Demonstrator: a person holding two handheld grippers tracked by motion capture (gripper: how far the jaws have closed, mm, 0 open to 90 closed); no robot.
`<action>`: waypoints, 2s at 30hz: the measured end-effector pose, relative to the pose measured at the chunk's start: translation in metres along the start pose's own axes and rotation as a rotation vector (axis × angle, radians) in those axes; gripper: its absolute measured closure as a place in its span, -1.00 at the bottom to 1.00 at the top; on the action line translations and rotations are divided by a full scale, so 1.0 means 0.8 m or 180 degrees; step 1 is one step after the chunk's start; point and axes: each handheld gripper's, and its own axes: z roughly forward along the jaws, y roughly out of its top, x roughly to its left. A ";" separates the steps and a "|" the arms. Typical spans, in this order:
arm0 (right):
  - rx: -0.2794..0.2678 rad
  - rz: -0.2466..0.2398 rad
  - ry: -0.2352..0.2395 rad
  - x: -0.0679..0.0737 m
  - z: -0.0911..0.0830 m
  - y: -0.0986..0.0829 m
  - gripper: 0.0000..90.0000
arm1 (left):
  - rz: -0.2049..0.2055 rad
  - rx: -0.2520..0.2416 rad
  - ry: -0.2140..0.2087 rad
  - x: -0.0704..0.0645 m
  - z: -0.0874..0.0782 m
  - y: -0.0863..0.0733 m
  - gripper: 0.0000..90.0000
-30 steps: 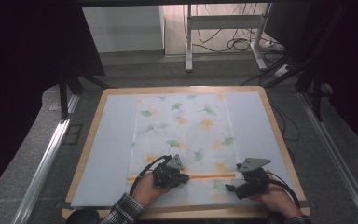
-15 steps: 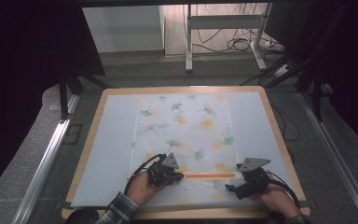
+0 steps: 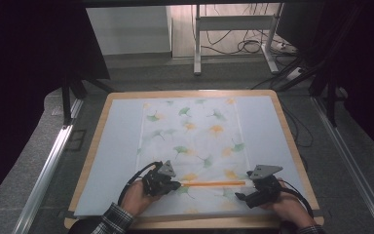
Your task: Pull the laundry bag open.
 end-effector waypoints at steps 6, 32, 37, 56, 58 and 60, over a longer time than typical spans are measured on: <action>0.0001 0.0000 0.0001 0.000 0.000 0.000 -0.81 | -0.0111 0.0019 0.0073 0.007 -0.017 -0.022 1.00; -0.0001 -0.0001 -0.0003 0.000 0.000 0.000 -0.81 | -0.0526 0.0083 0.0404 0.033 -0.083 -0.110 1.00; -0.0004 -0.0001 -0.0002 0.000 0.000 0.000 -0.81 | -0.0619 0.0021 0.0477 0.038 -0.098 -0.127 1.00; -0.0097 -0.0036 -0.0188 0.004 -0.021 0.009 -0.98 | -0.0623 -0.0459 0.0733 0.031 -0.104 -0.129 -0.53; -0.0124 -0.0088 -0.0235 0.006 -0.027 0.008 -0.99 | -0.0639 -0.0475 0.0841 0.030 -0.106 -0.131 -0.71; -0.0149 -0.0082 -0.0274 0.008 -0.032 0.008 -1.00 | -0.0688 -0.0469 0.0925 0.030 -0.107 -0.134 -0.82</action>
